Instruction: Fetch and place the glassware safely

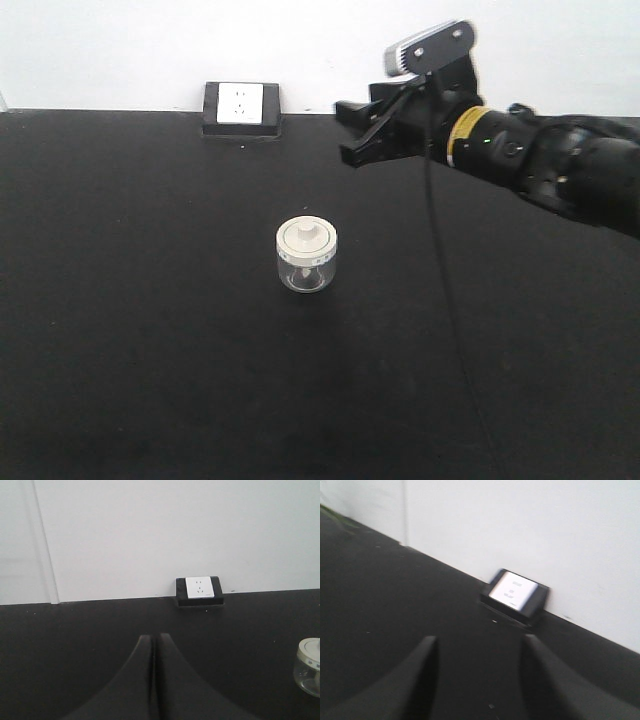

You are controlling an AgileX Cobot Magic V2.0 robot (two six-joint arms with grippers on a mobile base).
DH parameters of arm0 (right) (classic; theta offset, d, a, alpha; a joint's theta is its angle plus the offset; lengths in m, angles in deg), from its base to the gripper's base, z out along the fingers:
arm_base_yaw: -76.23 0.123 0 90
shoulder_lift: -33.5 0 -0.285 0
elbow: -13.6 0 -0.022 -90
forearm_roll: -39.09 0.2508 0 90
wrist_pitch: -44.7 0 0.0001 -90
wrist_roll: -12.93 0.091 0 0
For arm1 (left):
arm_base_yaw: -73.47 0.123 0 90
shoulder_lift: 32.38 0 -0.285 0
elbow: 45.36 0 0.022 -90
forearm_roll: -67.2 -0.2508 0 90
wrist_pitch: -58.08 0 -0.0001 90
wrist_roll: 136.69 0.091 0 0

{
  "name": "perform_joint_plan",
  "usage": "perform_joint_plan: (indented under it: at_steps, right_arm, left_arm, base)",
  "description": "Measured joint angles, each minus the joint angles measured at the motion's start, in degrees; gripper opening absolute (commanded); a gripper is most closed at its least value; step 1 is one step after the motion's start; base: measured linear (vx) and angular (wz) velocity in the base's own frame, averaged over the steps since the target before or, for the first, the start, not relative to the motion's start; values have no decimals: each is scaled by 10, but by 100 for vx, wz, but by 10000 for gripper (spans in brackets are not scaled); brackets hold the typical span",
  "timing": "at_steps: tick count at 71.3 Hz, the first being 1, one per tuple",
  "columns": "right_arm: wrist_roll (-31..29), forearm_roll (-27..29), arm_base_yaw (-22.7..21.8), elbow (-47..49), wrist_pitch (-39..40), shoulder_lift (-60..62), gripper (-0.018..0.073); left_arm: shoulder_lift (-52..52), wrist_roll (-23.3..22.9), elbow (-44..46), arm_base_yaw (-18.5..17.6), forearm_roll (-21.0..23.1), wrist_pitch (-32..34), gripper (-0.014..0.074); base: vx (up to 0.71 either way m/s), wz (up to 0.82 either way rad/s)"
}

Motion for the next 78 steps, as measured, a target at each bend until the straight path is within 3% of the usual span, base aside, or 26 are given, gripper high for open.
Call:
perform_joint_plan:
  at_steps: [5,39,78]
  right_arm:
    - [13,3,0,-29,-42,38,-13]
    - [23,41,0,-216,-243,305,-3]
    - [24,48,0,-383,-355,634,-3]
  left_arm:
    - [0,0,0,0,0,0,-7]
    - [0,0,0,0,0,0,-7]
    - [0,0,0,0,0,0,-7]
  base:
    - [0,0]
    - [0,0]
    - [0,0]
